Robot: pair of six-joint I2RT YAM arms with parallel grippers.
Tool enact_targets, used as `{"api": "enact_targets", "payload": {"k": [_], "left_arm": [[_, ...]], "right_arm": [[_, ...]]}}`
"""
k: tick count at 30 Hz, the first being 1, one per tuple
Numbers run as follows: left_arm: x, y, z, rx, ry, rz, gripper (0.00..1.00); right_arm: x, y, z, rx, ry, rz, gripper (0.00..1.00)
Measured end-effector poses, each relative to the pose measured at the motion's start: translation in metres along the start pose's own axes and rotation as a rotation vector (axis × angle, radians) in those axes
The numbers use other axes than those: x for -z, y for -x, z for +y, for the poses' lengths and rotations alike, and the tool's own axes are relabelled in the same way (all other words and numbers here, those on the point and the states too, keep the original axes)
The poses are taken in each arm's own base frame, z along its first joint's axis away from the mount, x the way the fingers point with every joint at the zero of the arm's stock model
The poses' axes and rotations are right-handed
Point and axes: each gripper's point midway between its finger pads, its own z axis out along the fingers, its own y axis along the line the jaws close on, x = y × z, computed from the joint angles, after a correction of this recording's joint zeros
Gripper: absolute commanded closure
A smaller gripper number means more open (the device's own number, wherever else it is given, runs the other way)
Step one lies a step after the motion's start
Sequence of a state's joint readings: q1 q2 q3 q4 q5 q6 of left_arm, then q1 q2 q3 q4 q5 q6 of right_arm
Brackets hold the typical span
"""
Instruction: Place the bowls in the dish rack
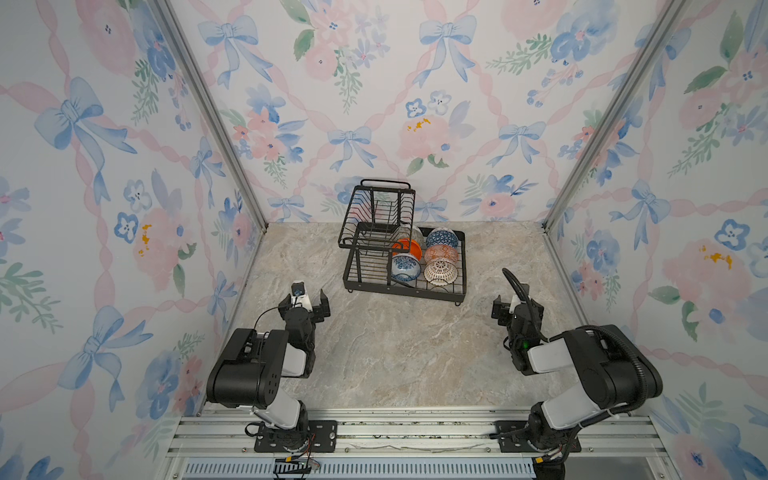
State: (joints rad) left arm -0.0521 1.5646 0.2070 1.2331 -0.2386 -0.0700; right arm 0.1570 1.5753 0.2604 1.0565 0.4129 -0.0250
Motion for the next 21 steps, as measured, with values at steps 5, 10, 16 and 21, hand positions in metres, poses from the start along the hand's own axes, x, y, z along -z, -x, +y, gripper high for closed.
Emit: {"api": "enact_targets", "payload": {"k": [5, 10, 16, 21], "left_arm": [[0.000, 0.000, 0.000, 0.000, 0.000, -0.001, 0.02], [0.000, 0.000, 0.000, 0.000, 0.000, -0.001, 0.02], [0.000, 0.001, 0.000, 0.000, 0.000, -0.001, 0.02], [-0.001, 0.002, 0.000, 0.001, 0.000, -0.005, 0.02]], "right_arm": [[-0.018, 0.029, 0.000, -0.043, 0.033, -0.031, 0.03], [-0.020, 0.030, 0.001, -0.055, 0.054, -0.024, 0.03], [-0.020, 0.024, 0.004, -0.048, 0.073, -0.002, 0.03], [-0.020, 0.024, 0.005, -0.048, 0.079, 0.000, 0.03]]}}
